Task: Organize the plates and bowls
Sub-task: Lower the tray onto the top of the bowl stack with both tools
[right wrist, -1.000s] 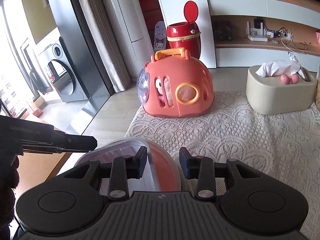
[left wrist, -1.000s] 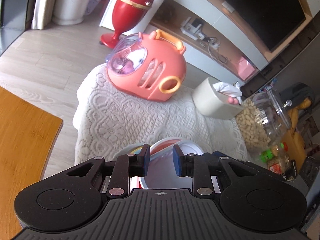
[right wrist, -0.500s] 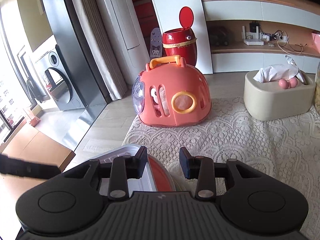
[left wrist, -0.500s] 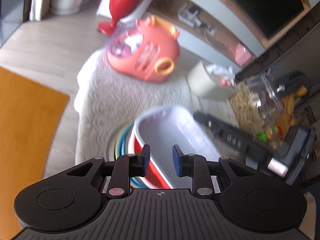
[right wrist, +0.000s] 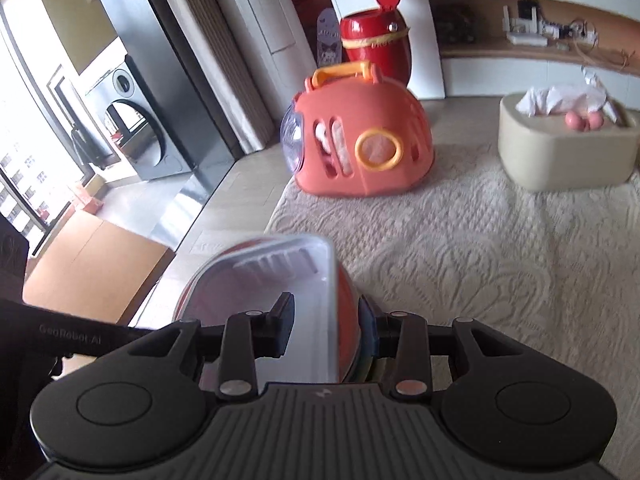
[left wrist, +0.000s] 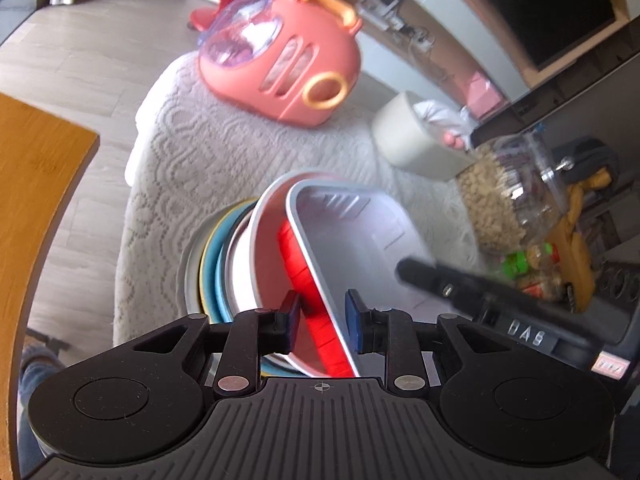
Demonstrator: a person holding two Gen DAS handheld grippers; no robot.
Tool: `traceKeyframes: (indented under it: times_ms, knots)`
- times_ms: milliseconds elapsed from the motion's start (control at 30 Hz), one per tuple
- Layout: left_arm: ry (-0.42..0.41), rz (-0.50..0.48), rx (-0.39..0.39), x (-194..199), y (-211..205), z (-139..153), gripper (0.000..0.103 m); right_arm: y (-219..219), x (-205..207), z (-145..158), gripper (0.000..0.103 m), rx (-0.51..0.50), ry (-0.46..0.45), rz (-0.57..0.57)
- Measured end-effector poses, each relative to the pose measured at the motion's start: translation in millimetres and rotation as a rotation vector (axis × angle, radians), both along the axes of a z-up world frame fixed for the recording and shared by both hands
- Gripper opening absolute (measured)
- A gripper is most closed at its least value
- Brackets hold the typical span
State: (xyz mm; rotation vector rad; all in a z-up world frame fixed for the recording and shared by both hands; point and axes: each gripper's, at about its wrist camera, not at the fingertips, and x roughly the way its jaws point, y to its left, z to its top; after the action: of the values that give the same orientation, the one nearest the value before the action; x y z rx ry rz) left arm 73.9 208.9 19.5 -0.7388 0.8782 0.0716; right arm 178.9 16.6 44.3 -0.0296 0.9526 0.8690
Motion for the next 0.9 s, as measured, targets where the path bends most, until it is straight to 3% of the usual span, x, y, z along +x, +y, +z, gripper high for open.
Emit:
traceKeyframes:
  times_ms: [33,133,233,433,600,900]
  knots:
    - [-0.029,0.007,0.022,-2.9,0.2,7.7,0.030,-2.4,-2.9,0.2,0.031,0.025,0.016,-0.002]
    - [-0.105,0.018,0.078,-9.7,1.6,28.9,0.031,-3.1,-16.5,13.1,0.031,0.079,-0.071,0.001]
    - [-0.093,0.038,0.077,-6.9,11.1,26.2,0.030,8.3,-16.1,17.3,0.031,0.087,-0.088,-0.001]
    - [-0.066,0.089,-0.036,7.8,42.0,-3.1,0.027,32.4,1.6,0.4,0.030,0.071,-0.049,-0.027]
    - [-0.092,0.119,0.031,14.6,48.5,-0.6,0.028,41.1,9.3,-8.6,0.030,0.047,-0.059,-0.050]
    - [-0.071,0.115,0.011,0.8,47.8,14.1,0.027,27.5,-4.2,3.5,0.030,0.057,-0.105,-0.049]
